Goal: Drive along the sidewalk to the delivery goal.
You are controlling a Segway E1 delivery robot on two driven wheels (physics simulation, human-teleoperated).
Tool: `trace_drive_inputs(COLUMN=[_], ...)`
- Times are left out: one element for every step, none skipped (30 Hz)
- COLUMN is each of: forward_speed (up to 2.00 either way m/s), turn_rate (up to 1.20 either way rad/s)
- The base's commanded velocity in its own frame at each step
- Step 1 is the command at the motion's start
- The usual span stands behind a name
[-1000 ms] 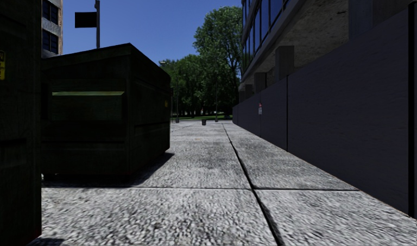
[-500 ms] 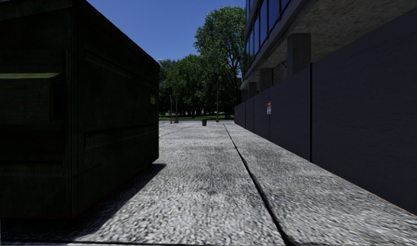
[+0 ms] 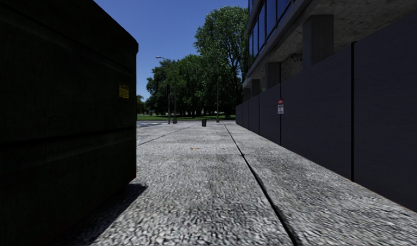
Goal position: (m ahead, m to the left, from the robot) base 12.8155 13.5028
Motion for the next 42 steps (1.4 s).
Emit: trace_drive_inputs(forward_speed=[2.0, 2.0, 2.0, 2.0, 2.0, 2.0, 2.0, 2.0, 2.0, 2.0, 2.0, 2.0, 2.0, 2.0, 2.0, 2.0, 2.0, 2.0, 2.0, 2.0, 2.0, 2.0, 2.0, 2.0, 2.0, 2.0, 2.0, 2.0, 2.0, 2.0, 2.0, 2.0, 2.0, 2.0, 2.0, 2.0, 2.0, 2.0, 2.0, 2.0, 2.0, 2.0], turn_rate=[0.0, 0.0, 0.0, 0.0, 0.0, 0.0, 0.0, 0.0, 0.0, 0.0, 0.0, 0.0, 0.0, 0.0, 0.0, 0.0, 0.0, 0.0, 0.0, 0.0, 0.0, 0.0, 0.0, 0.0, 0.0, 0.0, 0.0, 0.0, 0.0, 0.0, 0.0, 0.0, 0.0, 0.0, 0.0, 0.0, 0.0, 0.0, 0.0, 0.0, 0.0, 0.0])
